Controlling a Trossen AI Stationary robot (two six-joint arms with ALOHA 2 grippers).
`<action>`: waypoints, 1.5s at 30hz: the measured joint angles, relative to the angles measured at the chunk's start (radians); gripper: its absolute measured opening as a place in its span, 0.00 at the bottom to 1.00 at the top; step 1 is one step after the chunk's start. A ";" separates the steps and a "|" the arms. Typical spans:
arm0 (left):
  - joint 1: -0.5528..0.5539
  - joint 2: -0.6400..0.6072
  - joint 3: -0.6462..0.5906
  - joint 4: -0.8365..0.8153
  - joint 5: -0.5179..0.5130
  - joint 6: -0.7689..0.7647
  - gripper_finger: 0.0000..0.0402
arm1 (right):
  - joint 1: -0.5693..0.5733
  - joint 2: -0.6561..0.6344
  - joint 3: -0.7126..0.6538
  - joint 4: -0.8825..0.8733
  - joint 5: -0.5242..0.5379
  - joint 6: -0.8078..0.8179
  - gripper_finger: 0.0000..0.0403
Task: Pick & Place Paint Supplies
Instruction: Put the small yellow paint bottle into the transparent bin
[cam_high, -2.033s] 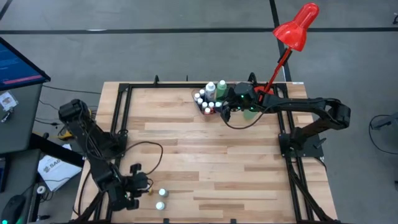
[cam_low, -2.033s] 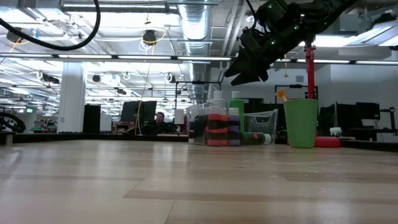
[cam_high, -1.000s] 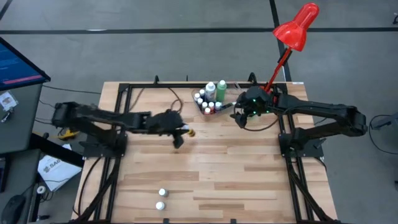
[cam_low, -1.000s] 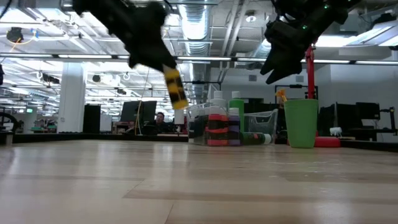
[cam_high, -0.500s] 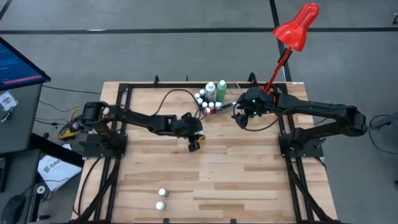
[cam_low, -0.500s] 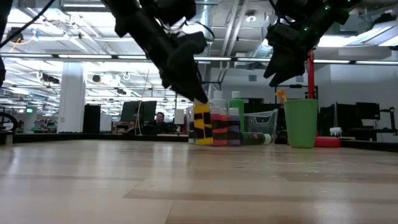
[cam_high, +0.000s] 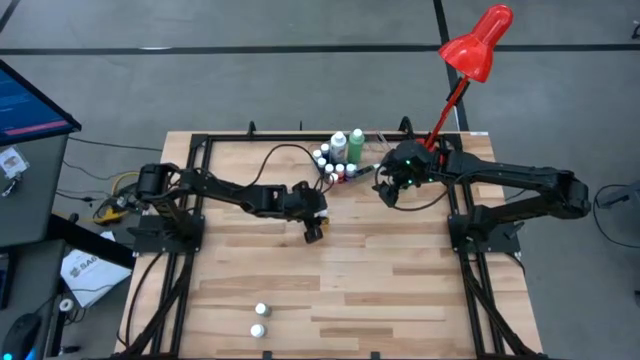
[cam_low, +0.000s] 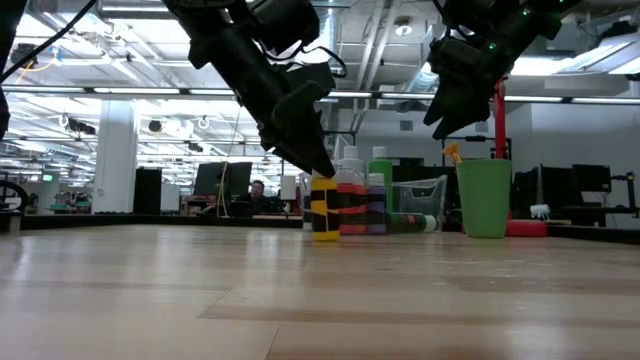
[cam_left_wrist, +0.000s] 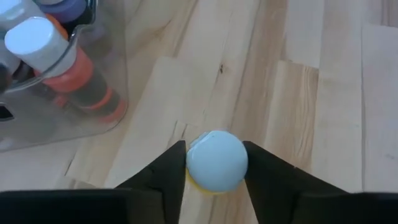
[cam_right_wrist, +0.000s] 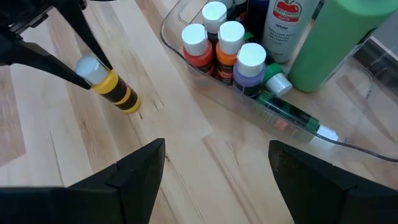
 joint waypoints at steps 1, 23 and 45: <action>0.000 0.000 0.000 0.000 0.001 0.000 0.37 | 0.003 0.000 0.000 0.001 0.000 0.000 0.70; -0.017 -0.390 -0.005 -0.304 0.027 -0.051 0.66 | 0.193 0.456 0.323 0.100 -0.056 -0.286 0.71; -0.098 -0.966 -0.429 -0.341 -0.154 -0.404 0.60 | 0.231 0.751 0.552 -0.030 -0.053 -0.327 0.68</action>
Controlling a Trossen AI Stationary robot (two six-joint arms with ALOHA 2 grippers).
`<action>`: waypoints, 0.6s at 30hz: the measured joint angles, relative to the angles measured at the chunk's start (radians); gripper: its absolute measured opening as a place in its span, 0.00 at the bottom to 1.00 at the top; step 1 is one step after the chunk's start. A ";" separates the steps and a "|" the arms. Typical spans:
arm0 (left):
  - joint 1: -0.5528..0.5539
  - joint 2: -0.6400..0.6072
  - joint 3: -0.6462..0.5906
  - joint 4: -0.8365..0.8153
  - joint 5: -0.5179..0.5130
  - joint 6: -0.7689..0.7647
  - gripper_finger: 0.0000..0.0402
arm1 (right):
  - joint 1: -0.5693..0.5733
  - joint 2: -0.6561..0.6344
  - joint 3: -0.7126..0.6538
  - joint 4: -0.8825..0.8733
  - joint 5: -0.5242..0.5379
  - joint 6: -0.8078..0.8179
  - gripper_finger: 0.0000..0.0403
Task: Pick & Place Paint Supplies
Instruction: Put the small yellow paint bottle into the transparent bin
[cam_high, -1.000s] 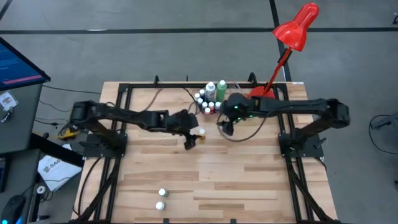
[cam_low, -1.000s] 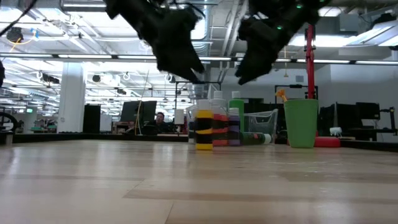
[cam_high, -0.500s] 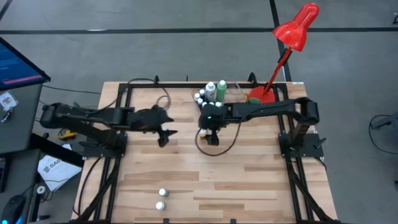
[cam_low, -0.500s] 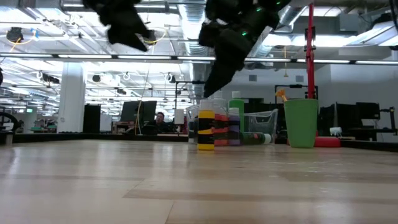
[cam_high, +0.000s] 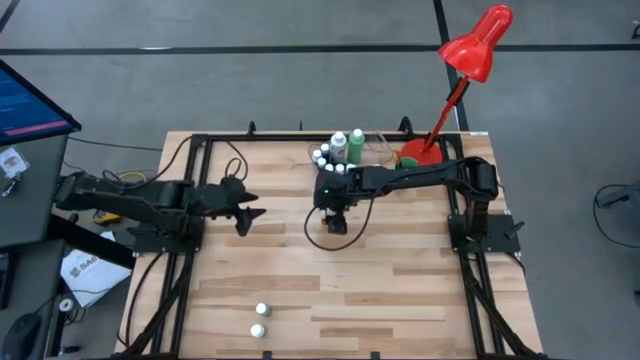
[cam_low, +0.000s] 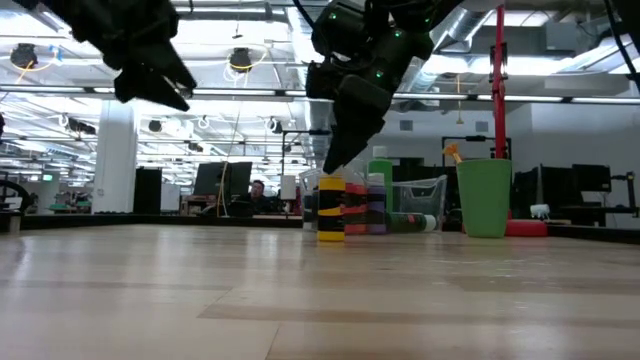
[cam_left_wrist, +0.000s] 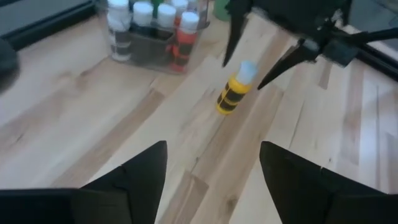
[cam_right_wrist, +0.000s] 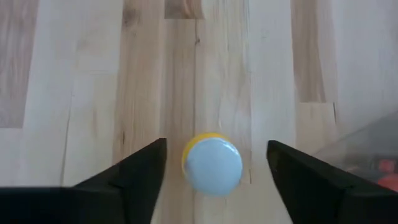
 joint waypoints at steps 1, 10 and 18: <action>-0.002 -0.004 -0.010 -0.004 0.000 -0.004 0.60 | 0.000 0.000 0.000 -0.003 0.001 0.000 0.65; -0.001 0.001 -0.029 -0.004 -0.003 0.000 0.56 | -0.005 0.000 0.000 -0.041 0.000 -0.016 0.25; -0.001 0.001 -0.029 -0.003 -0.003 0.002 0.54 | -0.016 -0.071 -0.001 -0.016 -0.003 0.021 0.25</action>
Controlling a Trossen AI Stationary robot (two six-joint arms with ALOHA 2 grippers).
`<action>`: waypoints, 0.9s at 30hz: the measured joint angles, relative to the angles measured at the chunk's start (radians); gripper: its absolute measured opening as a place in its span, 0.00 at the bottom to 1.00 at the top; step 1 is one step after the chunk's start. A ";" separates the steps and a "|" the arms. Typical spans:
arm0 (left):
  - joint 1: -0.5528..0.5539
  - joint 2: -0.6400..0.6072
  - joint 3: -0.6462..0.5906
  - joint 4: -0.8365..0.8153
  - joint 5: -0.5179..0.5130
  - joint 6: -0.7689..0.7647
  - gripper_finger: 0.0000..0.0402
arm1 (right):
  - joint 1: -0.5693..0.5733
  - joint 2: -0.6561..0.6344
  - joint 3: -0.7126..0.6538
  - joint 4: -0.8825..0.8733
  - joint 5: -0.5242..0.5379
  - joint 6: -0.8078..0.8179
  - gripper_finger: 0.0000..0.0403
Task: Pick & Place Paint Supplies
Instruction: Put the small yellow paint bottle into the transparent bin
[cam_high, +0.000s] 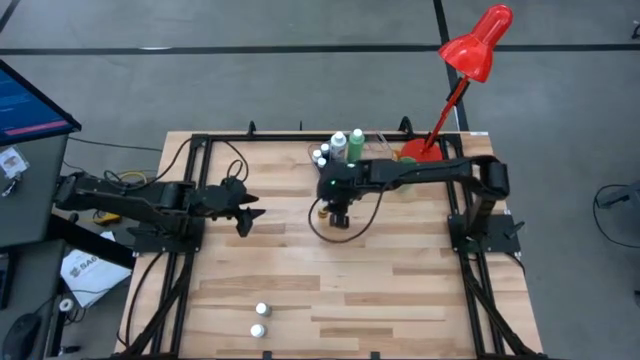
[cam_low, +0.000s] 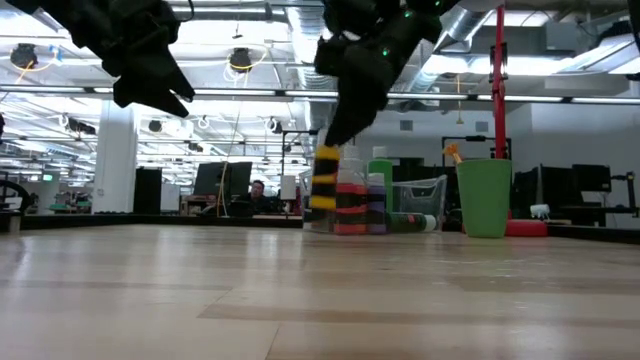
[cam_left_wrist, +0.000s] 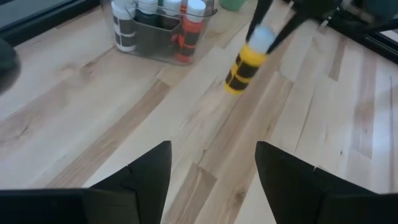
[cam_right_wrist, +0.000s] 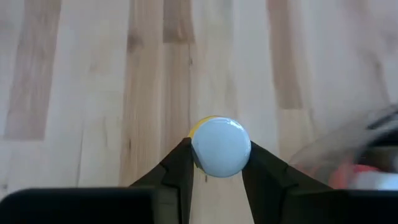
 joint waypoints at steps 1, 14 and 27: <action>0.000 0.000 0.000 0.000 0.000 0.000 0.54 | -0.007 -0.017 0.000 -0.002 0.000 0.011 0.25; 0.000 0.000 0.000 0.000 0.000 0.000 0.53 | -0.268 -0.319 -0.007 -0.147 0.161 0.101 0.25; 0.000 0.000 0.001 0.001 0.000 0.000 0.52 | -0.473 -0.273 -0.177 -0.085 0.216 0.166 0.25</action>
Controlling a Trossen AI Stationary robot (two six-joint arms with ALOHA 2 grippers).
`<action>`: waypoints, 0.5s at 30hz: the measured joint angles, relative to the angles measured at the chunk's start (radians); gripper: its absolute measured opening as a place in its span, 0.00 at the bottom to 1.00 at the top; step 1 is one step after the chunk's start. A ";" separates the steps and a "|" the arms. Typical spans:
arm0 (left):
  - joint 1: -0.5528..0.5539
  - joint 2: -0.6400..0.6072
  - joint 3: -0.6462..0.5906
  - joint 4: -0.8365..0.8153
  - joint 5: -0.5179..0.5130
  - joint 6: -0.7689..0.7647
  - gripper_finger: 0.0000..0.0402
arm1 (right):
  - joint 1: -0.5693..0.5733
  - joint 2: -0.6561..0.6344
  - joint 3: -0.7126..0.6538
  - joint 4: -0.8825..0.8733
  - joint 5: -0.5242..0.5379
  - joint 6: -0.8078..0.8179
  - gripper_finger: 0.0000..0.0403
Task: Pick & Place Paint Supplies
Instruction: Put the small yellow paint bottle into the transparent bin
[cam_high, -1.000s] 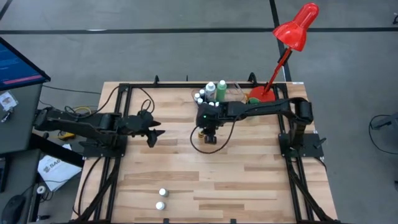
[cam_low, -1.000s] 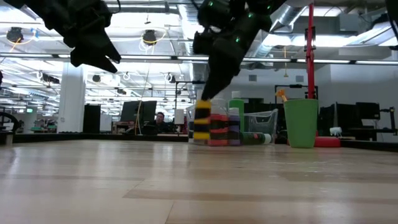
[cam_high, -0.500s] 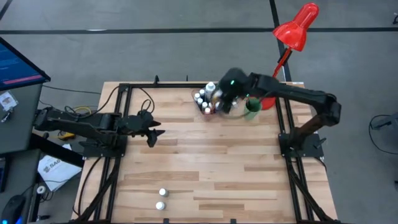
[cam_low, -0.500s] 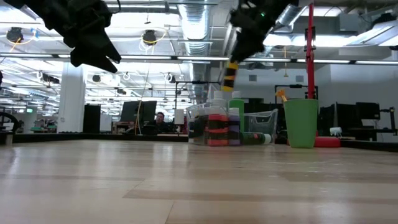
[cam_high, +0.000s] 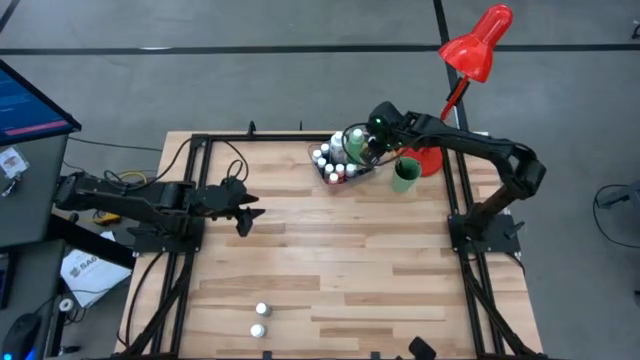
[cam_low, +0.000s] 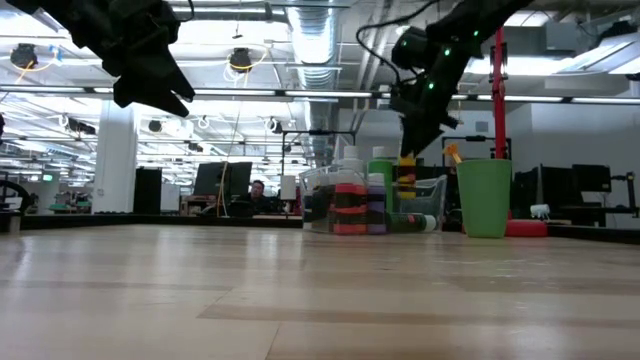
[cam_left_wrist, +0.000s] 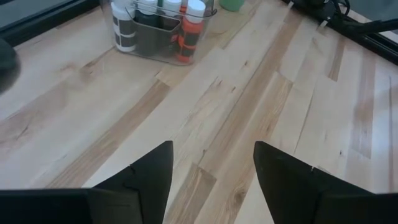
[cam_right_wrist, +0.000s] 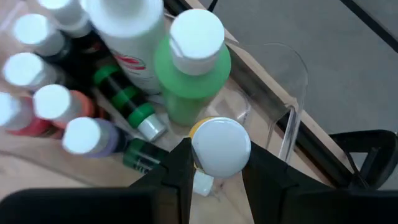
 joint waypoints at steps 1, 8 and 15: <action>0.000 0.000 0.000 0.000 0.000 0.000 0.52 | -0.005 0.011 -0.003 0.010 0.002 0.000 0.25; 0.000 0.000 0.000 0.000 0.000 0.000 0.52 | -0.014 0.102 -0.013 0.064 0.020 -0.021 0.25; 0.000 0.000 0.000 0.000 0.000 -0.001 0.52 | -0.022 0.164 -0.013 0.141 0.017 -0.048 0.25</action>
